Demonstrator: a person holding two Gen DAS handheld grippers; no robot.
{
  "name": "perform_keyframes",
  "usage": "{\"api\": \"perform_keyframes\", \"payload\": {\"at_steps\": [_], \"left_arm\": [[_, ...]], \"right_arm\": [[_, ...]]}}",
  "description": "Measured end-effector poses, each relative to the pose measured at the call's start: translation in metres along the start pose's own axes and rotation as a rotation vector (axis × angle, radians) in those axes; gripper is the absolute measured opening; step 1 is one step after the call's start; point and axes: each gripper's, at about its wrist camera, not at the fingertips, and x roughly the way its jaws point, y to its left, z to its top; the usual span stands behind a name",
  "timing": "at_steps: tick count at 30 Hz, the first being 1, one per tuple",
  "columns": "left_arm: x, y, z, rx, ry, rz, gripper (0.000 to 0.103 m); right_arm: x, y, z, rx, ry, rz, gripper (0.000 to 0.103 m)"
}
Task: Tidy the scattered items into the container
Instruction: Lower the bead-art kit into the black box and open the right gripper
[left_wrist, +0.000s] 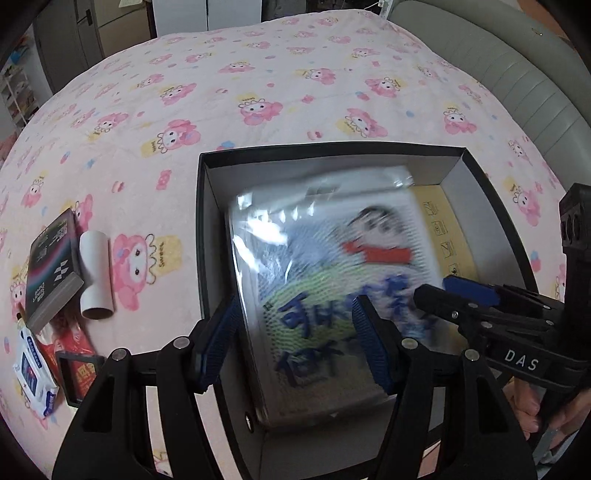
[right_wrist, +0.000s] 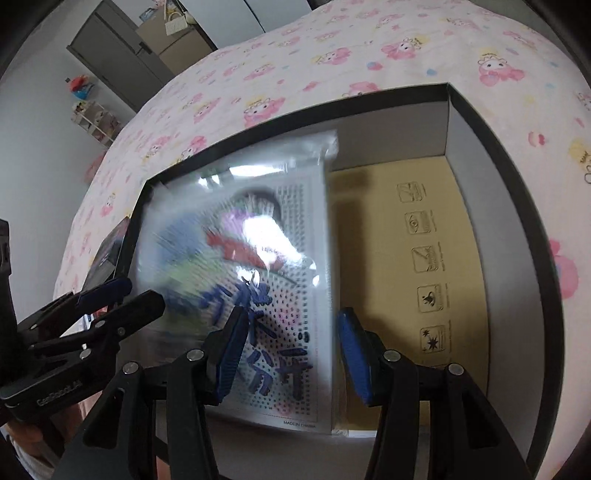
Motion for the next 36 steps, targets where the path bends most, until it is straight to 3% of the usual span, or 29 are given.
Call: {"api": "perform_keyframes", "payload": {"at_steps": [7, 11, 15, 18, 22, 26, 31, 36], "left_arm": [[0.015, -0.019, -0.003, 0.028, 0.029, -0.013, 0.064], [0.03, -0.031, -0.005, 0.054, 0.076, 0.018, 0.053], [0.04, -0.031, -0.007, 0.052, 0.13, 0.024, 0.049], [0.038, -0.03, -0.009, 0.048, 0.137, 0.015, 0.044], [0.036, -0.028, -0.013, 0.044, 0.146, 0.003, 0.04], [0.017, -0.027, -0.017, 0.051, 0.097, 0.004, 0.044], [0.002, -0.018, -0.019, 0.024, 0.055, -0.03, 0.046], [-0.025, -0.009, -0.029, -0.009, -0.037, -0.085, 0.05]], "right_arm": [[0.005, -0.005, 0.002, 0.031, 0.011, -0.089, 0.047], [0.006, -0.005, 0.001, 0.044, 0.03, -0.107, 0.047], [0.009, -0.005, 0.001, 0.043, 0.069, -0.169, 0.047], [0.014, -0.005, 0.0, 0.051, 0.124, -0.174, 0.056], [0.017, -0.001, 0.0, 0.04, 0.158, -0.121, 0.058], [0.026, 0.005, 0.002, 0.047, 0.212, -0.039, 0.062], [0.022, 0.008, 0.003, 0.05, 0.199, 0.004, 0.062], [-0.015, 0.018, -0.012, 0.042, 0.061, -0.044, 0.062]]}}
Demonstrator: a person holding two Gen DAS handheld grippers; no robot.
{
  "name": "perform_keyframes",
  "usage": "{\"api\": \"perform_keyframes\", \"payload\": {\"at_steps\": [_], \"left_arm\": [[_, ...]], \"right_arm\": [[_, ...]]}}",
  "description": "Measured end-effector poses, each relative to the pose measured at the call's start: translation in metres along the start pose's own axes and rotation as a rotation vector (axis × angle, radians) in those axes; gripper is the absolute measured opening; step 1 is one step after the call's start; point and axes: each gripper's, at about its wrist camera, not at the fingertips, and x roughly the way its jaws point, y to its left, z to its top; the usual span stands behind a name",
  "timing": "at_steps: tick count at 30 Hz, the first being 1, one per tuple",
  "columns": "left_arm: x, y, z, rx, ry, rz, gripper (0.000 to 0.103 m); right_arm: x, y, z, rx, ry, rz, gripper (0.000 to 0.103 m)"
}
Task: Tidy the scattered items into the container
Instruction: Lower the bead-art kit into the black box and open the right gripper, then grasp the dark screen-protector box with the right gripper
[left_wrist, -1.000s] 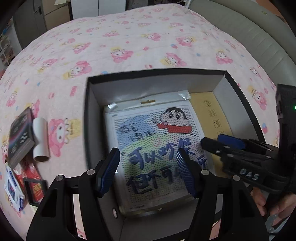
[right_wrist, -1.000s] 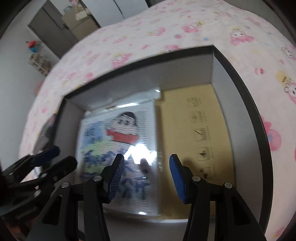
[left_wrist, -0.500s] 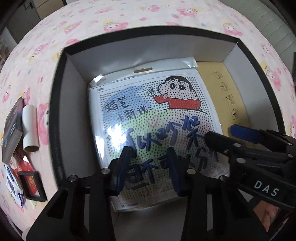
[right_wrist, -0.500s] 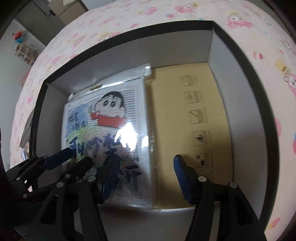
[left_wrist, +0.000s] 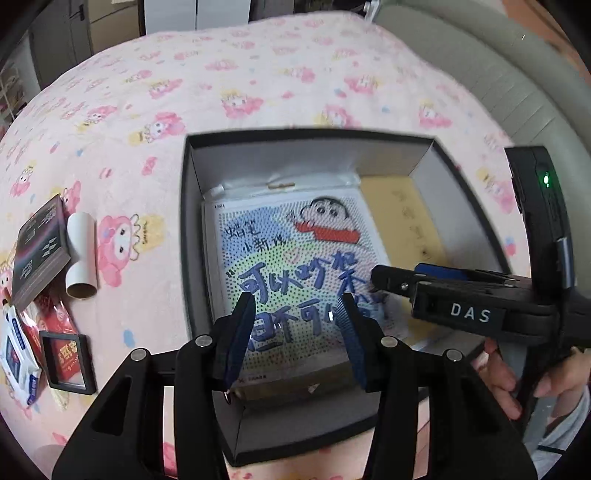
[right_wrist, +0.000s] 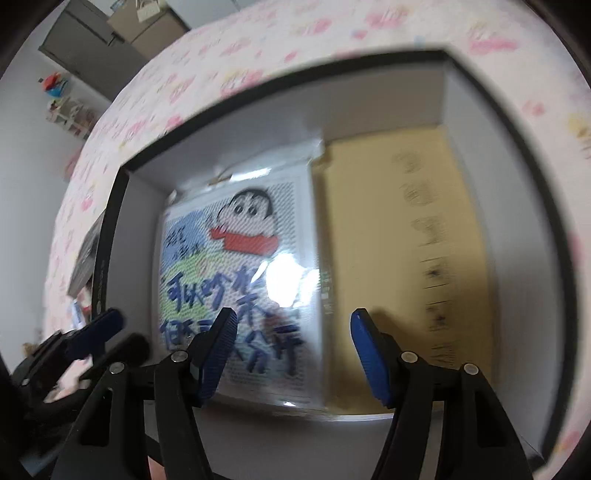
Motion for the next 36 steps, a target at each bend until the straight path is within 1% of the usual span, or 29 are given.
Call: {"api": "perform_keyframes", "payload": {"at_steps": [2, 5, 7, 8, 10, 12, 14, 16, 18, 22, 28, 31, 33, 36], "left_arm": [[-0.014, 0.002, -0.004, 0.0, -0.038, -0.009, 0.054], [-0.034, 0.003, -0.01, 0.007, -0.078, -0.002, 0.056], [-0.048, 0.005, -0.014, 0.015, -0.101, -0.001, 0.058], [-0.056, 0.006, -0.016, 0.02, -0.113, -0.001, 0.061], [-0.07, 0.011, -0.022, 0.031, -0.135, 0.003, 0.062], [-0.084, 0.017, -0.026, 0.035, -0.157, 0.004, 0.062], [-0.097, 0.023, -0.03, 0.03, -0.175, -0.001, 0.062], [-0.111, 0.032, -0.036, 0.019, -0.193, -0.008, 0.062], [-0.125, 0.044, -0.041, 0.0, -0.212, -0.013, 0.062], [-0.144, 0.071, -0.052, -0.058, -0.241, 0.004, 0.062], [-0.154, 0.131, -0.067, -0.208, -0.264, 0.04, 0.062], [-0.15, 0.159, -0.07, -0.285, -0.276, 0.069, 0.062], [-0.14, 0.18, -0.069, -0.349, -0.276, 0.089, 0.062], [-0.117, 0.217, -0.056, -0.459, -0.251, 0.126, 0.061]], "right_arm": [[-0.015, 0.003, -0.007, -0.002, -0.056, -0.019, 0.062], [-0.037, 0.007, -0.017, -0.004, -0.139, -0.046, 0.062], [-0.039, 0.018, -0.019, -0.023, -0.179, -0.049, 0.062], [-0.044, 0.025, -0.024, -0.038, -0.197, -0.052, 0.062], [-0.054, 0.037, -0.034, -0.069, -0.234, -0.058, 0.062], [-0.055, 0.058, -0.041, -0.092, -0.28, -0.081, 0.062], [-0.068, 0.074, -0.049, -0.122, -0.33, -0.099, 0.062], [-0.074, 0.088, -0.054, -0.144, -0.36, -0.106, 0.062], [-0.078, 0.105, -0.057, -0.166, -0.378, -0.091, 0.062], [-0.077, 0.136, -0.058, -0.234, -0.379, -0.036, 0.062], [-0.052, 0.189, -0.046, -0.318, -0.342, 0.013, 0.062], [-0.027, 0.211, -0.035, -0.342, -0.312, 0.001, 0.062], [-0.01, 0.226, -0.027, -0.358, -0.292, -0.008, 0.062], [0.016, 0.248, -0.015, -0.382, -0.262, -0.021, 0.062]]}}
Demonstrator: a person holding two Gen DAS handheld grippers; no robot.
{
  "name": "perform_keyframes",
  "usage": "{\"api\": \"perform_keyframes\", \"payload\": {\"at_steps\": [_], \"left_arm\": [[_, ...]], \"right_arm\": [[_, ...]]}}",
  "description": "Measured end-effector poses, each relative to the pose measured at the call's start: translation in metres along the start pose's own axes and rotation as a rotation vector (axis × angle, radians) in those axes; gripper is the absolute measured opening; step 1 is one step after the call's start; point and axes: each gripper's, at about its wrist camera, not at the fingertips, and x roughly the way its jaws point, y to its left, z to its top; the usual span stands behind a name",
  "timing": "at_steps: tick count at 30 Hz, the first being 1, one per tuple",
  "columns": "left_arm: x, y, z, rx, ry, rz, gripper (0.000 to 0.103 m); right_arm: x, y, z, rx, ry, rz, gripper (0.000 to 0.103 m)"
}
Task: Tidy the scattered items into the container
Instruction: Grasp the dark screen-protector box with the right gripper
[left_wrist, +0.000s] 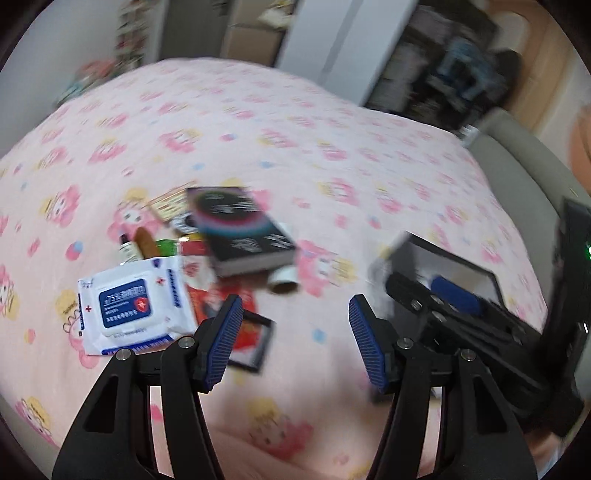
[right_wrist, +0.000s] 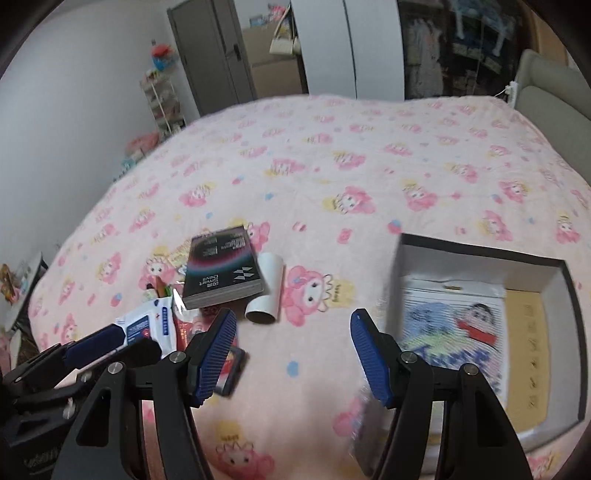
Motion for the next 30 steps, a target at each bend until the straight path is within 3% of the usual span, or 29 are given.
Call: {"api": "perform_keyframes", "payload": {"at_steps": [6, 11, 18, 21, 23, 25, 27, 30], "left_arm": [[0.066, 0.042, 0.043, -0.179, 0.059, 0.066, 0.06], [0.093, 0.073, 0.049, -0.272, 0.045, 0.046, 0.055], [0.117, 0.095, 0.052, -0.33, 0.054, 0.011, 0.051], [0.129, 0.096, 0.052, -0.332, 0.087, -0.018, 0.041], [0.131, 0.091, 0.051, -0.305, 0.093, 0.008, 0.035], [0.131, 0.085, 0.05, -0.272, 0.098, 0.028, 0.035], [0.13, 0.081, 0.047, -0.264, 0.116, 0.013, 0.035], [0.127, 0.079, 0.04, -0.271, 0.148, -0.027, 0.034]], "right_arm": [[0.062, 0.023, 0.032, -0.057, 0.052, -0.065, 0.062], [0.104, 0.033, 0.043, -0.062, 0.116, -0.066, 0.062], [0.152, 0.044, 0.049, -0.091, 0.173, -0.066, 0.062], [0.168, 0.043, 0.05, -0.067, 0.2, -0.025, 0.062], [0.174, 0.042, 0.049, -0.038, 0.217, 0.03, 0.062], [0.175, 0.04, 0.047, -0.008, 0.234, 0.093, 0.056], [0.171, 0.039, 0.042, 0.003, 0.252, 0.135, 0.038], [0.158, 0.039, 0.03, -0.013, 0.283, 0.164, 0.033]]}}
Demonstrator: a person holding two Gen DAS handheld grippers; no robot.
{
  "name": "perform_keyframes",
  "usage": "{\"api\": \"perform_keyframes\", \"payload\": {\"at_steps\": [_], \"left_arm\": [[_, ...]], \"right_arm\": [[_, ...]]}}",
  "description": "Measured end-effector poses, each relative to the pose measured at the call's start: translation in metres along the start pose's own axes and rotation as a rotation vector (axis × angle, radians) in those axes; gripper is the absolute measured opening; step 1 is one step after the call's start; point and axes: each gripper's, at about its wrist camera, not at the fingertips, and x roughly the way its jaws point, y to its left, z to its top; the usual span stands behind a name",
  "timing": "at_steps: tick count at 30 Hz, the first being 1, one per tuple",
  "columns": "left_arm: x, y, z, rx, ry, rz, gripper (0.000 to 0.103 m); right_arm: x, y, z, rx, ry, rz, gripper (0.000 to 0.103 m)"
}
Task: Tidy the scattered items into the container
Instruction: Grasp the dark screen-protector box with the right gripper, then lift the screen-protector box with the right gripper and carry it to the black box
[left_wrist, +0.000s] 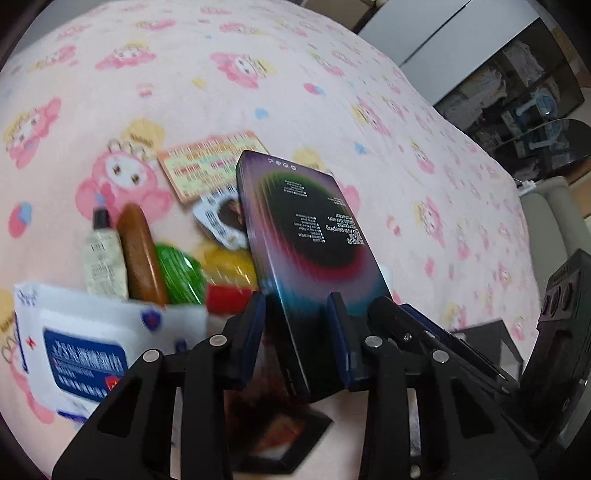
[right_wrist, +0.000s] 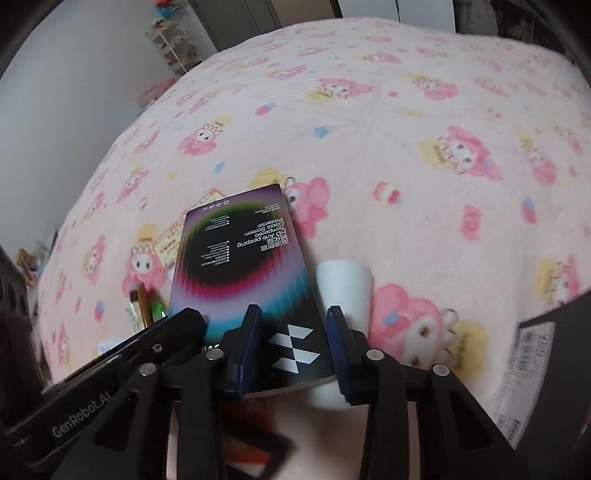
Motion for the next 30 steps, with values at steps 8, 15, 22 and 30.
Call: {"api": "perform_keyframes", "payload": {"at_steps": [8, 15, 22, 30], "left_arm": [[-0.016, 0.003, -0.013, -0.031, 0.009, -0.008, 0.033], [0.014, 0.006, -0.009, -0.028, 0.092, 0.025, 0.034], [0.013, -0.003, -0.02, 0.028, 0.124, 0.054, 0.033], [-0.009, 0.002, -0.022, -0.007, 0.042, 0.055, 0.03]], "right_arm": [[-0.023, 0.006, -0.038, -0.045, 0.067, 0.055, 0.033], [0.002, -0.001, -0.033, 0.038, 0.057, 0.029, 0.038], [0.01, -0.008, -0.048, 0.082, 0.055, 0.056, 0.043], [-0.003, -0.009, -0.066, 0.056, 0.058, 0.024, 0.043]]}}
